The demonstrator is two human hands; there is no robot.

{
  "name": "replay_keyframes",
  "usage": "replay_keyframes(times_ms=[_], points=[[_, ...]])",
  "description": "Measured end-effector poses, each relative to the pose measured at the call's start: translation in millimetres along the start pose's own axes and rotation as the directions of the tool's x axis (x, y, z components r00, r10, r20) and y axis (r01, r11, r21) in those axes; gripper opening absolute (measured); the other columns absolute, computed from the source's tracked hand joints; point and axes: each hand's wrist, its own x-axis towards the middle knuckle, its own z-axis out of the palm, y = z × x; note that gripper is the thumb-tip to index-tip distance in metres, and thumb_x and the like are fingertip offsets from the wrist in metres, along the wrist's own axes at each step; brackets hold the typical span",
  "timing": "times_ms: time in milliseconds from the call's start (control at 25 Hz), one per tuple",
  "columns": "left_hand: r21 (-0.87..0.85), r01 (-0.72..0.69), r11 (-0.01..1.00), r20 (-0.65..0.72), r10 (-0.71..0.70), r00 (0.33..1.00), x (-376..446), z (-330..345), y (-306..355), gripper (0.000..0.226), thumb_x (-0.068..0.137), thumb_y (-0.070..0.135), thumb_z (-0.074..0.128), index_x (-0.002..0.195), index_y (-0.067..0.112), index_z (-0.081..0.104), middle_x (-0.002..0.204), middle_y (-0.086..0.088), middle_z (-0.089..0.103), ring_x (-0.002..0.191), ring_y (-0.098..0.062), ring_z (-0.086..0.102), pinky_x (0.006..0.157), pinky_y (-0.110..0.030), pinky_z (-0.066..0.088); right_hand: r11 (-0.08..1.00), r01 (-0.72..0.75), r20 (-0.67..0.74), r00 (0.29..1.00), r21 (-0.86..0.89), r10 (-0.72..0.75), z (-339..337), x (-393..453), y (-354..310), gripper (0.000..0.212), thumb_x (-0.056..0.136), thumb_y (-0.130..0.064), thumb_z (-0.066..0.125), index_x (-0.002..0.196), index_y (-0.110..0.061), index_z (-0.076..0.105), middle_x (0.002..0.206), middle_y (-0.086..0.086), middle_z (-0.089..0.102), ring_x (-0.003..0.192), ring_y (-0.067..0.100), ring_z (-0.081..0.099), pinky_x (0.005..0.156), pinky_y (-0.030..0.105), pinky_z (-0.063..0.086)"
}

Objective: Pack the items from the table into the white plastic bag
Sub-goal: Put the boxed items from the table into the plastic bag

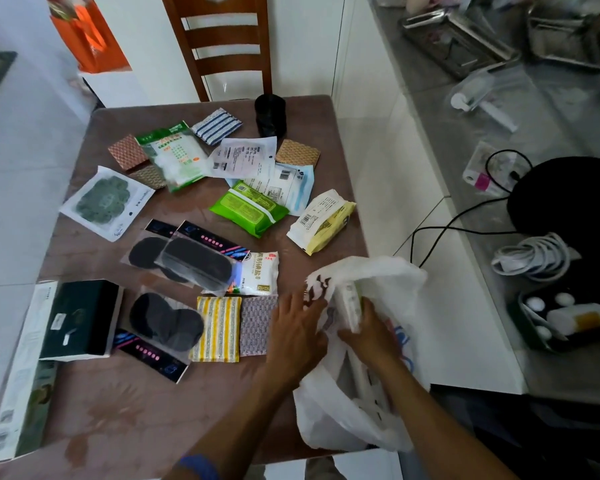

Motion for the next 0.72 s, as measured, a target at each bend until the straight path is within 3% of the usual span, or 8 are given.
replay_keyframes(times_ms=[80, 160, 280, 400, 560, 640, 720], points=[[0.069, -0.018, 0.997, 0.098, 0.011, 0.995, 33.0, -8.5, 1.1, 0.058, 0.084, 0.036, 0.065, 0.137, 0.032, 0.044, 0.151, -0.007, 0.028, 0.139, -0.031, 0.026, 0.111, -0.049, 0.034, 1.0, 0.028, 0.041, 0.999, 0.005, -0.028, 1.3, -1.9, -6.5, 0.076, 0.084, -0.042, 0.068, 0.148, -0.027, 0.028, 0.132, 0.011, 0.055, 0.116, 0.031, 0.056, 0.088, 0.036, 0.044], [0.074, -0.002, 0.997, 0.116, -0.007, 0.993, 66.1, -16.3, 2.3, 0.053, 0.083, 0.024, 0.067, 0.133, 0.021, 0.048, 0.143, -0.011, 0.039, 0.13, -0.031, 0.04, 0.1, -0.046, 0.045, 0.996, 0.008, 0.043, 0.999, 0.088, -0.012, 3.1, -2.2, -3.8, 0.08, 0.083, -0.044, 0.069, 0.148, -0.026, 0.026, 0.139, 0.009, 0.05, 0.123, 0.031, 0.053, 0.096, 0.041, 0.045], [0.068, 0.087, 0.994, 0.092, -0.093, 0.991, 75.5, -19.3, -7.7, 0.052, 0.083, 0.012, 0.069, 0.129, 0.009, 0.047, 0.132, -0.013, 0.05, 0.11, -0.028, 0.058, 0.083, -0.036, 0.052, 0.985, -0.059, -0.003, 0.998, 0.162, 0.06, 7.7, -2.7, 11.5, 0.073, 0.082, -0.042, 0.07, 0.141, -0.027, 0.031, 0.13, -0.001, 0.053, 0.117, 0.026, 0.056, 0.091, 0.037, 0.047], [0.008, 0.103, 0.995, 0.083, -0.104, 0.991, 73.8, -36.1, -12.4, 0.073, 0.081, 0.012, 0.072, 0.143, 0.012, 0.034, 0.148, -0.009, 0.037, 0.111, -0.03, 0.06, 0.083, -0.037, 0.053, 0.993, -0.09, -0.154, 0.983, 0.076, 0.101, 11.8, 0.2, 10.7, 0.056, 0.085, -0.042, 0.063, 0.133, -0.031, 0.035, 0.12, 0.001, 0.061, 0.107, 0.027, 0.062, 0.091, 0.046, 0.054], [0.004, 0.051, 0.999, -0.015, -0.051, 0.999, 65.9, -52.4, -16.6, 0.1, 0.077, 0.009, 0.074, 0.154, 0.022, 0.011, 0.162, -0.001, 0.013, 0.105, -0.031, 0.063, 0.077, -0.041, 0.057, 0.989, -0.149, -0.087, 0.985, -0.007, 0.148, 12.2, 10.3, 4.0, 0.083, 0.089, -0.055, 0.054, 0.153, -0.029, 0.007, 0.145, 0.009, 0.045, 0.123, 0.036, 0.053, 0.098, 0.052, 0.046], [0.014, 0.001, 1.0, -0.036, -0.001, 0.999, 61.0, -50.3, -22.8, 0.102, 0.075, 0.01, 0.077, 0.151, 0.031, 0.013, 0.162, -0.002, 0.012, 0.107, -0.029, 0.062, 0.069, -0.033, 0.057, 0.988, -0.149, -0.05, 0.988, -0.035, 0.147, 9.2, 15.0, 4.4, 0.088, 0.088, -0.056, 0.057, 0.154, -0.028, 0.006, 0.148, 0.009, 0.041, 0.127, 0.036, 0.048, 0.101, 0.054, 0.045], [0.019, -0.007, 1.0, -0.043, 0.008, 0.999, 54.2, -45.8, -24.4, 0.09, 0.077, 0.016, 0.077, 0.147, 0.033, 0.022, 0.159, -0.002, 0.014, 0.114, -0.028, 0.057, 0.067, -0.029, 0.054, 0.992, -0.104, -0.05, 0.994, -0.075, 0.101, 4.5, 12.0, -0.8, 0.087, 0.085, -0.053, 0.061, 0.152, -0.024, 0.014, 0.145, 0.009, 0.044, 0.123, 0.034, 0.051, 0.096, 0.049, 0.048]])
